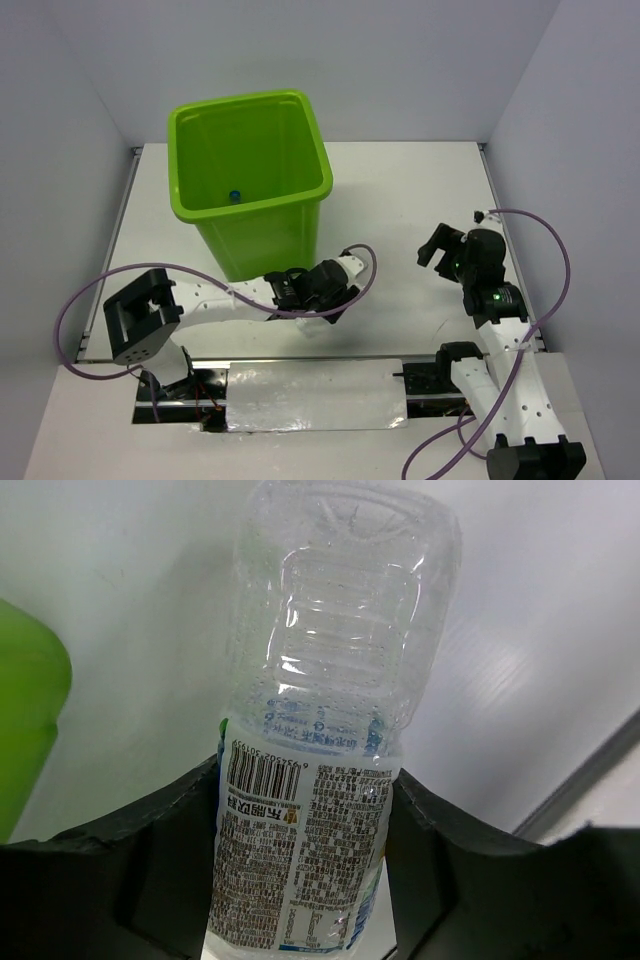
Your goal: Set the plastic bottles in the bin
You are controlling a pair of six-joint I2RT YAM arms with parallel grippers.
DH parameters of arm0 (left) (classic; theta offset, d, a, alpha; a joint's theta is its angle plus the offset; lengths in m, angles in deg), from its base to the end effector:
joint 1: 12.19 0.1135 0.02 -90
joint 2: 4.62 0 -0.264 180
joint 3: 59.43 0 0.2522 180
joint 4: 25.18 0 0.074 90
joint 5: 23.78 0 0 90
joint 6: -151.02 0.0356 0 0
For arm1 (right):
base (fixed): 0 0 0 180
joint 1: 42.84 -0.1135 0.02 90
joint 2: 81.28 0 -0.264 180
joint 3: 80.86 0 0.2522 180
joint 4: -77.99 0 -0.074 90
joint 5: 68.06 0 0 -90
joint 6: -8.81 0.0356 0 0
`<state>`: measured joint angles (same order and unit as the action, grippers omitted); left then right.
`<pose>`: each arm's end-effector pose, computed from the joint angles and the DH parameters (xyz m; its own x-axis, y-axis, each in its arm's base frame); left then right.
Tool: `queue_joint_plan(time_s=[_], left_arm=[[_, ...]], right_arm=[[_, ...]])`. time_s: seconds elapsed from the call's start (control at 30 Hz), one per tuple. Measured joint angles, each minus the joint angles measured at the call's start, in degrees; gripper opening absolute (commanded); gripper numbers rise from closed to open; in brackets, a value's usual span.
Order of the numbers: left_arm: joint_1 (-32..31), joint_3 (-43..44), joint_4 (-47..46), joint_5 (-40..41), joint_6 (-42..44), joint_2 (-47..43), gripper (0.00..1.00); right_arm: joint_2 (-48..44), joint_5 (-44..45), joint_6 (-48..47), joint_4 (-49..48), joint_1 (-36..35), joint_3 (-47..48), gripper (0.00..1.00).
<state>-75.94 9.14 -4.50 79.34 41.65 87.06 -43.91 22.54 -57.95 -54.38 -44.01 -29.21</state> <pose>0.1568 -0.2997 0.2032 -0.5544 0.3939 -0.7331 0.6541 0.7509 -0.0912 0.1461 0.0026 0.2757 -0.5096 0.3842 -0.7698 0.2062 0.9232 0.3243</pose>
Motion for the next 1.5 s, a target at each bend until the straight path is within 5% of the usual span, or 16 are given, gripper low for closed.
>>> queue_joint_plan(time_s=[0.63,0.93,1.2,1.5], left_arm=[[-0.42,35.93,5.44,-9.64,12.07,-5.40,0.63],[14.08,53.13,7.87,-13.31,10.34,-4.79,0.67],[22.82,49.81,8.44,-12.44,7.04,-8.85,0.67],[36.46,30.80,7.89,-9.81,-0.44,-19.15,0.87]], right_arm=[[-3.04,-3.93,-0.15,-0.26,3.32,-0.04,1.00],[-2.71,-7.80,-0.59,-0.55,3.39,-0.04,1.00],[-2.38,-8.59,-0.61,-0.87,3.48,-0.04,1.00],[-1.81,-8.15,-0.63,-0.87,3.69,-0.04,1.00]])
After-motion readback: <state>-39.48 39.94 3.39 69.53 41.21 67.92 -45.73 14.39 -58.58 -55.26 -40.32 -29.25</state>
